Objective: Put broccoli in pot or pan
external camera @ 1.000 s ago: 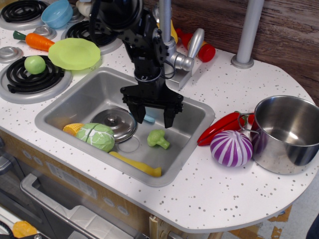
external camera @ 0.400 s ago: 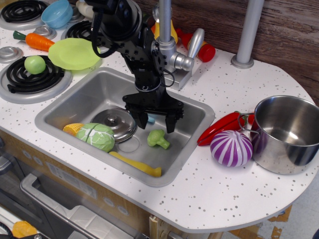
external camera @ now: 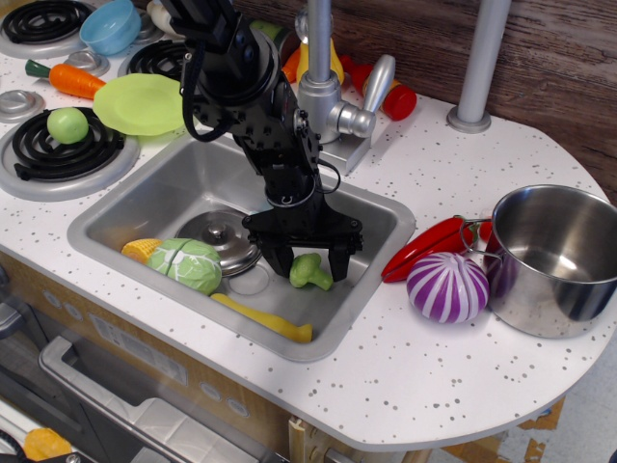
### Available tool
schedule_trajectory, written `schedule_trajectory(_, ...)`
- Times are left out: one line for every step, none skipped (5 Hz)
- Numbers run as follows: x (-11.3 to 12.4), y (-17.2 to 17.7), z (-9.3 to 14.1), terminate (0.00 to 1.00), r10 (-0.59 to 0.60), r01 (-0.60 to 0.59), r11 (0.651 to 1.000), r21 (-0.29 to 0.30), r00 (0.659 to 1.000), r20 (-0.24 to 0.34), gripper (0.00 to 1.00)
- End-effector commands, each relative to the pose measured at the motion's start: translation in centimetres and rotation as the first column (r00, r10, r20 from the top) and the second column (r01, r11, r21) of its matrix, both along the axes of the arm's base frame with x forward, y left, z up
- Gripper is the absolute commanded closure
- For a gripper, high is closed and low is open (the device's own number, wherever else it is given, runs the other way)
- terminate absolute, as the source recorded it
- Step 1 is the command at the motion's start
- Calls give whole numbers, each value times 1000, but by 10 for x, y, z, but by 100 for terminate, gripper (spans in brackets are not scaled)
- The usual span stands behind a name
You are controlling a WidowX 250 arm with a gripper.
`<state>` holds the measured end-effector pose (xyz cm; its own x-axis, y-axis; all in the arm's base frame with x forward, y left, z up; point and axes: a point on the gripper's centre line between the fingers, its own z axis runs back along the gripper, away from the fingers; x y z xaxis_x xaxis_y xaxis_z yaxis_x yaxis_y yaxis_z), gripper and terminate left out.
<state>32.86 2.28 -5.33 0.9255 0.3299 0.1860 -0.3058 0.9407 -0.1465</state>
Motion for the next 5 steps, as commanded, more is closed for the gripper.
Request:
schedule_trajectory(6, 7, -2, 0, -18, 18, 1000, -9, 999, 36, 100)
schedule_trajectory(7, 4, 1, 0, 6, -6, 1000, 13, 1000, 30, 100)
schedule_trajectory(12, 2, 31, 0, -25, 25, 998, 60, 1000, -3, 100)
schedule_trajectory(10, -14, 79, 0, -16, 22, 988, 156, 999, -37, 100)
schedule_trajectory(10, -42, 125, 0, -32, 43, 976, 212, 998, -54, 100)
